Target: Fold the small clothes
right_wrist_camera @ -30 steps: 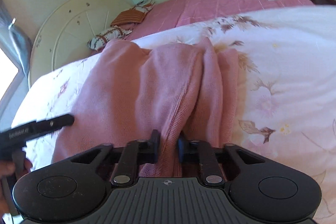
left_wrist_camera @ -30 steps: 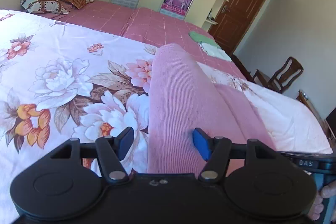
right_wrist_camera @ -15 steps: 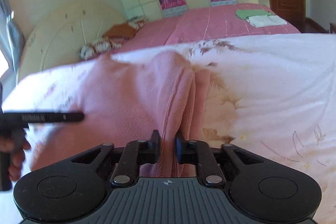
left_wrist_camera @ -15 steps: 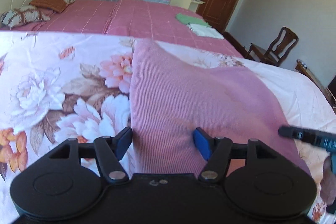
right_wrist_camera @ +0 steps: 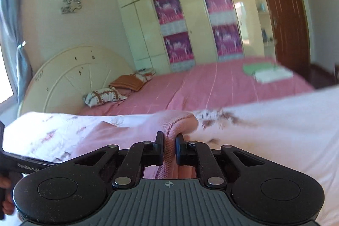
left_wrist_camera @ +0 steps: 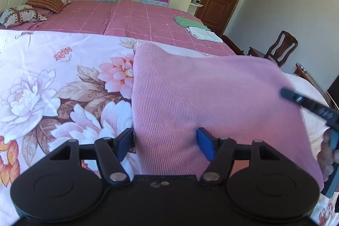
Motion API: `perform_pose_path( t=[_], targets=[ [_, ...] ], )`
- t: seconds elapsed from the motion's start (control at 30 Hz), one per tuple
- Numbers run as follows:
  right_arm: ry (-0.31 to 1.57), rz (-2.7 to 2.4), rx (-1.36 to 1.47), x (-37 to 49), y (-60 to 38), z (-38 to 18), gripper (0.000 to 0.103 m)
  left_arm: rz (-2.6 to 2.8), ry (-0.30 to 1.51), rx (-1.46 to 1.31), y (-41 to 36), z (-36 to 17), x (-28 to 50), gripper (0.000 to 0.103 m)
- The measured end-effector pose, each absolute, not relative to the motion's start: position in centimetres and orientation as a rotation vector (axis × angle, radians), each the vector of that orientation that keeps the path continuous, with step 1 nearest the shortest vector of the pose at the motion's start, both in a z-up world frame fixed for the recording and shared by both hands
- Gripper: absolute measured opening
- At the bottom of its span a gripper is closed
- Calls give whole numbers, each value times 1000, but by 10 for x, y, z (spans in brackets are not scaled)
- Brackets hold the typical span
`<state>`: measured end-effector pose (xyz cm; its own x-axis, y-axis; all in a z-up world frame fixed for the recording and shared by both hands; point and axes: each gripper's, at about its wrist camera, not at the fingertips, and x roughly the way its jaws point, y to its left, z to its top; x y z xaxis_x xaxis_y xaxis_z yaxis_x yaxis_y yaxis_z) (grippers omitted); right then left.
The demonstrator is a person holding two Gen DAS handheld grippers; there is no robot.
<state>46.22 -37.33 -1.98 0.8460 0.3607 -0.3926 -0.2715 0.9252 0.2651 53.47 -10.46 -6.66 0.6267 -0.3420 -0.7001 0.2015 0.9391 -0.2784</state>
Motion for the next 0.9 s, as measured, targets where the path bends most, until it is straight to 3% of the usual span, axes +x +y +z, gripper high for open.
perform_pose_path(
  t=[0.1,0.2,0.4,0.53,0.6,0.9],
  targets=[
    [710,316,146,496,-364,-58,10,-314,843,-187,-102,-68,535,69],
    [687,289,195,488,-375,-52,14,-339,810,-158,-99,-53,523,63],
    [591,415,165,409,-381,-8,14,-388,793,-118,-90,-51,481,65],
    [714,479,3,388,-355,-36,14,-362,794,-197,-84,-62,472,67],
    [736,429,-16,385,-359,-51,22,-353,781,-183,-87,-61,466,67],
    [690,437,96,358,-367,-17,23,-350,795,-106,-94,-42,419,64]
  ],
)
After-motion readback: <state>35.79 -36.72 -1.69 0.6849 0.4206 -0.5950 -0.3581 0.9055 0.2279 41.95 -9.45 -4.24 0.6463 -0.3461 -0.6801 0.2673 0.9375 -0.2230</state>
